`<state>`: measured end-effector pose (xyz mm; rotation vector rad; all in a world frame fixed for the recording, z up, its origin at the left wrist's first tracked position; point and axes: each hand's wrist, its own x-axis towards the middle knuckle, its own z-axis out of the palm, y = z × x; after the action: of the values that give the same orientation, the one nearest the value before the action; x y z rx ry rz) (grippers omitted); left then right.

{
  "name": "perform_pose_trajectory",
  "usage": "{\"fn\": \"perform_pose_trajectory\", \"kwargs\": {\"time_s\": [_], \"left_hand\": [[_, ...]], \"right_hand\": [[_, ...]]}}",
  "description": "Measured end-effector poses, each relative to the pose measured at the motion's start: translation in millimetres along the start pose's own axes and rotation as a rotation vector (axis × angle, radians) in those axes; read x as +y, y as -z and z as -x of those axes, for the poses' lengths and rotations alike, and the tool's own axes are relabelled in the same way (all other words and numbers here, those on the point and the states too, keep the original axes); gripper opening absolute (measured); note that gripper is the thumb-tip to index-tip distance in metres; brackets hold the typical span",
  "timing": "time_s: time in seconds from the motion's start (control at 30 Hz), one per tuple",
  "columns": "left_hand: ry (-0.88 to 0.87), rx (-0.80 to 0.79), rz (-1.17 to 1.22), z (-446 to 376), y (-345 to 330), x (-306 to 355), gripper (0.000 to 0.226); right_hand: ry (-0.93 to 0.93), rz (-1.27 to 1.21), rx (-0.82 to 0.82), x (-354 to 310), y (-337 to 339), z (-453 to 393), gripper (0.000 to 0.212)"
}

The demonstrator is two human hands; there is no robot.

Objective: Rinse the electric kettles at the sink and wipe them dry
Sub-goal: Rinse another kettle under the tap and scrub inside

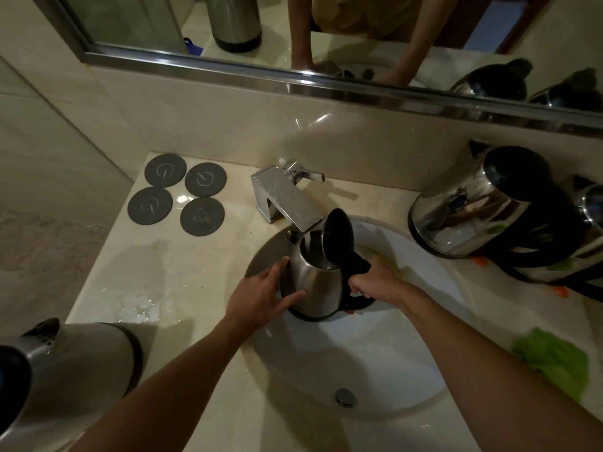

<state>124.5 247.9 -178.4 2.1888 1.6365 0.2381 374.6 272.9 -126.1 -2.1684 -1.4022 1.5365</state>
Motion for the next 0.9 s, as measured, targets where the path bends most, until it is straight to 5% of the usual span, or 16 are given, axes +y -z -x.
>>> {"fn": "perform_pose_trajectory", "kwargs": {"time_s": [0.9], "left_hand": [[-0.004,0.057,0.008,-1.1,-6.8,-3.6,0.083]], "right_hand": [[0.005,0.030,-0.024,2.1,3.6,-4.8,0.016]]}}
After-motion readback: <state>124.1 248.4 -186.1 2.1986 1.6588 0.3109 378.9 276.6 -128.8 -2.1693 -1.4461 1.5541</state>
